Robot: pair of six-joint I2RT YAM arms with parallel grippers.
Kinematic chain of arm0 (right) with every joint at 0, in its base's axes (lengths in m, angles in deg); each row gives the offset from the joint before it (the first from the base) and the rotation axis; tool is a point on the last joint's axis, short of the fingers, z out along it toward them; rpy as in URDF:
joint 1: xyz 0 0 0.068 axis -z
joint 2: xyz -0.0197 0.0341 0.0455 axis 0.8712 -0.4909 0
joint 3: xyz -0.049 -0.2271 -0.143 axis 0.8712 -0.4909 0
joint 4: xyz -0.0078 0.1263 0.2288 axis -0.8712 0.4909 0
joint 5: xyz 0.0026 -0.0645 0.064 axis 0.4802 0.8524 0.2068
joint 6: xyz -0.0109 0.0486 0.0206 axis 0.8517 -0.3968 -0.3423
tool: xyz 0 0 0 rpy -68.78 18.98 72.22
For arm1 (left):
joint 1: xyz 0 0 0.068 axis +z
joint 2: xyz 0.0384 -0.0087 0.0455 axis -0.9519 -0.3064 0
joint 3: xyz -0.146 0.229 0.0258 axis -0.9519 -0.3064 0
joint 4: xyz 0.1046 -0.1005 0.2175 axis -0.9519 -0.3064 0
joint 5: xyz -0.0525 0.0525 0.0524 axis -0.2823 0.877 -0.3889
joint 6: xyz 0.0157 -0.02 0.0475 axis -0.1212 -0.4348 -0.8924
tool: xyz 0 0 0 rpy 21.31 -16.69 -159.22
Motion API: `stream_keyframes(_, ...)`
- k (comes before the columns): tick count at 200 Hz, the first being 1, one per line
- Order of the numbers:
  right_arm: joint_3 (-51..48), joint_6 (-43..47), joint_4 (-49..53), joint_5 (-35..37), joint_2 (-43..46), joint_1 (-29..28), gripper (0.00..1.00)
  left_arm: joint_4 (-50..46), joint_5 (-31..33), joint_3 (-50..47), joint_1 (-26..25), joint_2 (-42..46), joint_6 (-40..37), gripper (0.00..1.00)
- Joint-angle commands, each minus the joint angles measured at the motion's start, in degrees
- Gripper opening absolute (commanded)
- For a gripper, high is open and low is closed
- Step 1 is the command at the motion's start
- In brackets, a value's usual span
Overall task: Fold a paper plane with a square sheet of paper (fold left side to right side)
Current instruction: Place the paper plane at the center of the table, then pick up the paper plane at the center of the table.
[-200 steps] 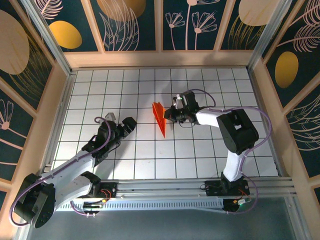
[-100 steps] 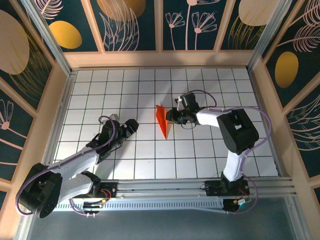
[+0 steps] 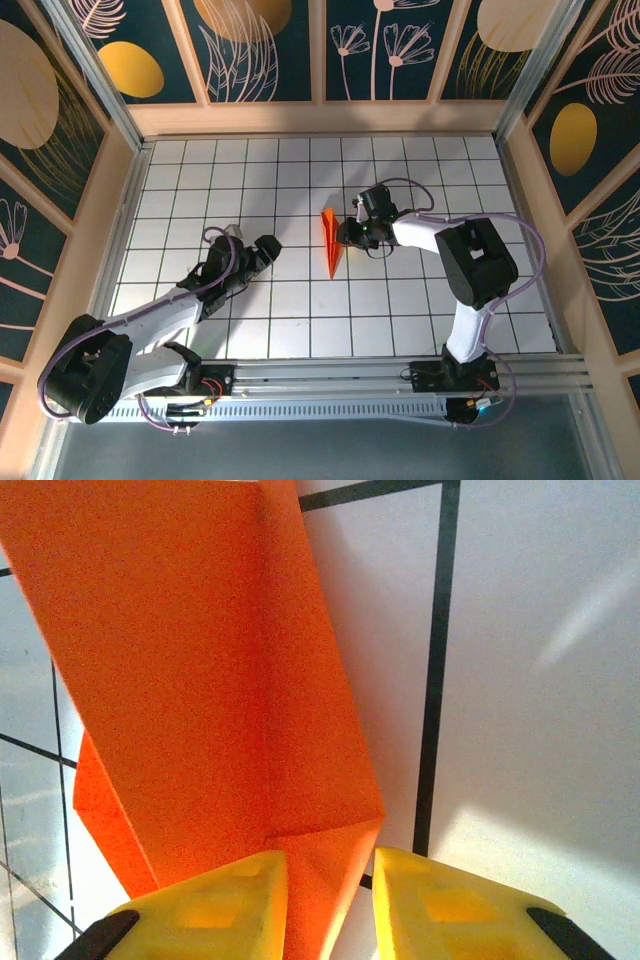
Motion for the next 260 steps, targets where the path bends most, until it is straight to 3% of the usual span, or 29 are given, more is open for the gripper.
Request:
stream_keyframes(1, 1.7, 1.3, 2.0, 1.5, 2.2, -0.1, 0.29, 1.3, -0.9, 1.5, 0.4, -0.3, -1.0, 0.86)
stream_keyframes(93, 4.4, 2.7, 4.7, 4.7, 2.2, -2.4, 0.34, 3.0, -2.2, 1.6, 0.4, -2.5, -0.9, 0.86)
stream_keyframes(133, 4.1, 5.9, 7.3, 7.5, 6.2, -2.4, 0.41, 3.4, -2.5, 1.9, 0.4, -3.6, -1.0, 0.86)
stream_keyframes(174, 4.7, 8.9, 11.1, 5.7, 9.7, -2.5, 0.49, 3.2, -2.1, 1.8, 0.4, -3.6, -1.1, 0.87)
stream_keyframes(260, 11.6, 10.3, 19.2, 7.3, 2.4, -8.1, 0.5, 1.6, -0.6, 0.9, 0.4, -1.8, -1.6, 0.88)
